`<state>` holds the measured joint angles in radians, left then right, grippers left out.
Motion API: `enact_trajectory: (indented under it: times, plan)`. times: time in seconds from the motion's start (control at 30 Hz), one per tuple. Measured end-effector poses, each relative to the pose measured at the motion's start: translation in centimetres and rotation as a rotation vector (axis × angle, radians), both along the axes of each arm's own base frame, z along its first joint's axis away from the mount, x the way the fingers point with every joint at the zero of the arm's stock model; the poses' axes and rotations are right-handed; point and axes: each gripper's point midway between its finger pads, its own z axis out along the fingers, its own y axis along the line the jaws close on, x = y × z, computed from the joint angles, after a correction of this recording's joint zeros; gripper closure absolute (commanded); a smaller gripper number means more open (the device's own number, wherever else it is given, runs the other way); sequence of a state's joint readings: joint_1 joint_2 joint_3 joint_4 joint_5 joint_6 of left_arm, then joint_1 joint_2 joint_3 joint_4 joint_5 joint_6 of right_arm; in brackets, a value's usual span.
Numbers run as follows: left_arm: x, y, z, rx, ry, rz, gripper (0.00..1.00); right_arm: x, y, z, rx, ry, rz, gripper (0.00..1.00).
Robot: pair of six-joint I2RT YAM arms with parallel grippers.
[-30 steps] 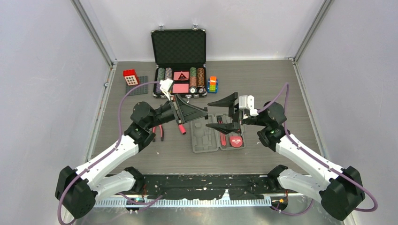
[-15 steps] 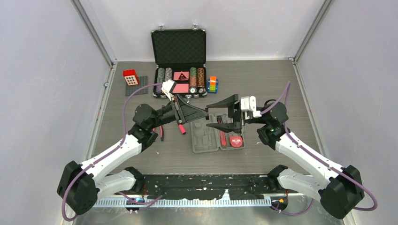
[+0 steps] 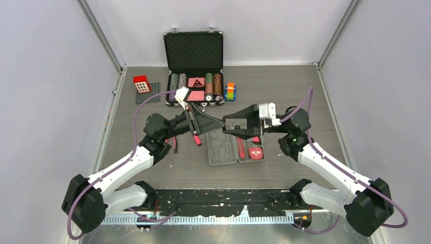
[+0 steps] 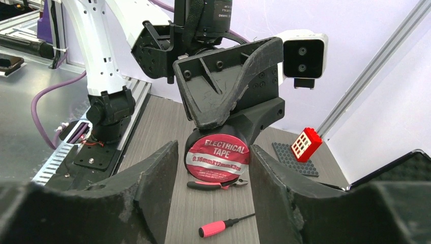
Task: Pack the tool kit
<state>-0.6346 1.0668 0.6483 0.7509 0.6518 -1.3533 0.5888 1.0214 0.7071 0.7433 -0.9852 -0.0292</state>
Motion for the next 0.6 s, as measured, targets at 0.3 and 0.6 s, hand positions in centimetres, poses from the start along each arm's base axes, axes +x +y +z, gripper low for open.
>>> enact_trajectory:
  times: [0.3,0.6]
  plan:
    - [0.0,0.0,-0.2,-0.002,0.004,0.001,0.48,0.1,0.0,-0.2,-0.012,0.013,0.001,0.73]
    - [1.9,0.9,-3.0,0.076,0.022,0.092,0.2,1.8,0.0,-1.8,-0.087,0.084,-0.075,0.8]
